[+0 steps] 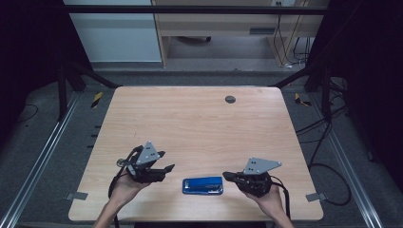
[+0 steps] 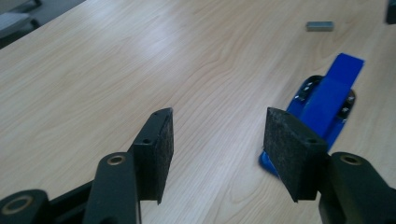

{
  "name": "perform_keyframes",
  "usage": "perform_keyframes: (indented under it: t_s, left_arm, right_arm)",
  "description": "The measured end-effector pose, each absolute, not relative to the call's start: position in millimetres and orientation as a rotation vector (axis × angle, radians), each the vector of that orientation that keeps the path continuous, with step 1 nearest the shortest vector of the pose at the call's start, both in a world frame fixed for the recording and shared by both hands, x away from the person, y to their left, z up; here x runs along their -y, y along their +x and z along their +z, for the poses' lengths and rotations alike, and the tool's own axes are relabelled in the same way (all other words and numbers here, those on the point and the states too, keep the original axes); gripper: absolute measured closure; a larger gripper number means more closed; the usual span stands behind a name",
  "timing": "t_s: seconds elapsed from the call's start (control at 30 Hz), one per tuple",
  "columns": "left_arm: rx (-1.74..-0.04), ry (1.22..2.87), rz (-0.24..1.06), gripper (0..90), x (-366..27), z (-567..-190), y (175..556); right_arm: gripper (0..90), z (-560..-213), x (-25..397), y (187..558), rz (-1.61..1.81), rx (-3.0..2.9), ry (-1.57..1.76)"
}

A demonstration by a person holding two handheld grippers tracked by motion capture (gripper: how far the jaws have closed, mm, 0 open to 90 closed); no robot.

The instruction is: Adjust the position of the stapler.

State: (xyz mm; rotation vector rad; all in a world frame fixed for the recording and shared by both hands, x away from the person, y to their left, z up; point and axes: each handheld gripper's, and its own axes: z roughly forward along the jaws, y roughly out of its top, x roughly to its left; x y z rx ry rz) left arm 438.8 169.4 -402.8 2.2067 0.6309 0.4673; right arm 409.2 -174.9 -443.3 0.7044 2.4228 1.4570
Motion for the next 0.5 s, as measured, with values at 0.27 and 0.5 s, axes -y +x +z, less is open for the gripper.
perform_keyframes:
  t_s: [0.27, 0.5]
  left_arm:
    - [-0.428, 2.347, 0.388, 42.0, -125.4, -395.6, 444.4]
    - [-0.326, 2.421, 0.336, 41.2, -98.2, -398.5, 445.1]
  right_arm:
    - [90.0, -461.6, 179.4, 402.3, 1.486, -2.421, 0.73]
    - [90.0, -468.6, 171.5, 400.1, 1.474, -2.443, 0.719]
